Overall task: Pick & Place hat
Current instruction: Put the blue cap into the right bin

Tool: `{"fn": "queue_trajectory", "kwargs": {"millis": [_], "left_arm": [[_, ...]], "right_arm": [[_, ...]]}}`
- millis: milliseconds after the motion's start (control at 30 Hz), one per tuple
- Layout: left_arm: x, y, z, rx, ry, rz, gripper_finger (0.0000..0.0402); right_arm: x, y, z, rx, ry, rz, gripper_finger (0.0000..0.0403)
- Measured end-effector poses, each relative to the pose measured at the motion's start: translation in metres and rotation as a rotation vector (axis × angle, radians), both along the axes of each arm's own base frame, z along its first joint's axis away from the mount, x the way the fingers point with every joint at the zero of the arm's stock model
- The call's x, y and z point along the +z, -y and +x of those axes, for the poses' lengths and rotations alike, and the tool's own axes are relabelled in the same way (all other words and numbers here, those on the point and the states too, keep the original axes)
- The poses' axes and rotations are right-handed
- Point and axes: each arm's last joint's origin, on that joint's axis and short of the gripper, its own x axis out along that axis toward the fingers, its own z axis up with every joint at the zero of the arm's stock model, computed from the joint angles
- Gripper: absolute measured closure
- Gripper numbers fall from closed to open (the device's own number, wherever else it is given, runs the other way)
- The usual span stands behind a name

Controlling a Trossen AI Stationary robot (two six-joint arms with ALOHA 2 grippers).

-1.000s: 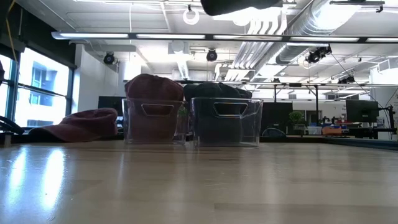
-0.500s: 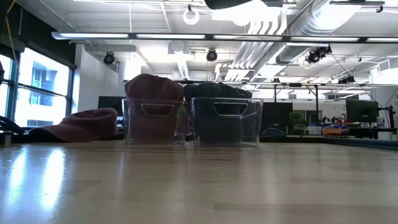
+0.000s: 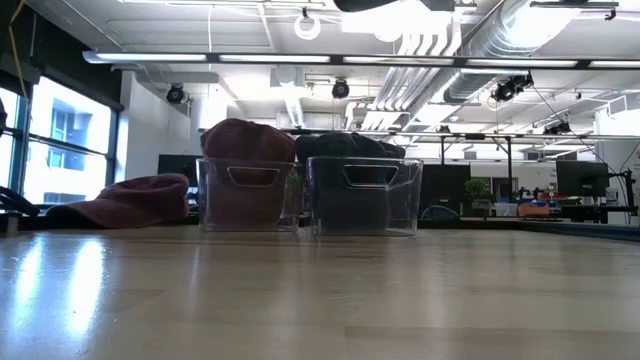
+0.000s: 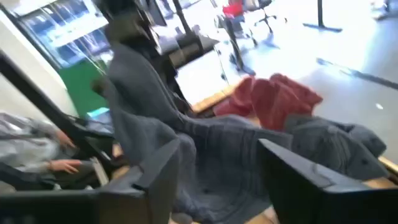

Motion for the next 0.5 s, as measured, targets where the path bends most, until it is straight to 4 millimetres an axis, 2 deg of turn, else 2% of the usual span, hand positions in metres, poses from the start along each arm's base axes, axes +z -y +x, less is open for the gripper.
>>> {"fn": "queue_trajectory", "kwargs": {"millis": [167, 267, 333, 400, 500], "left_arm": [[0.004, 0.001, 0.002, -0.041, 0.051, -0.015, 0.0401], [0.005, 0.001, 0.002, -0.057, 0.053, 0.001, 0.0401], [0.005, 0.002, 0.002, -0.059, 0.053, 0.003, 0.0401], [0.005, 0.002, 0.002, -0.070, 0.054, 0.007, 0.0401], [0.005, 0.003, 0.001, -0.109, 0.059, 0.020, 0.0401]], "right_arm": [[-0.014, 0.005, 0.042, -0.007, -0.112, 0.036, 0.0311], [-0.022, 0.004, 0.068, 0.202, -0.159, 0.064, 0.0381], [-0.027, -0.001, 0.079, 0.404, -0.182, 0.104, 0.0394], [-0.030, -0.006, 0.085, 0.575, -0.197, 0.174, 0.0380], [-0.031, -0.010, 0.087, 0.638, -0.203, 0.187, 0.0366]]}}
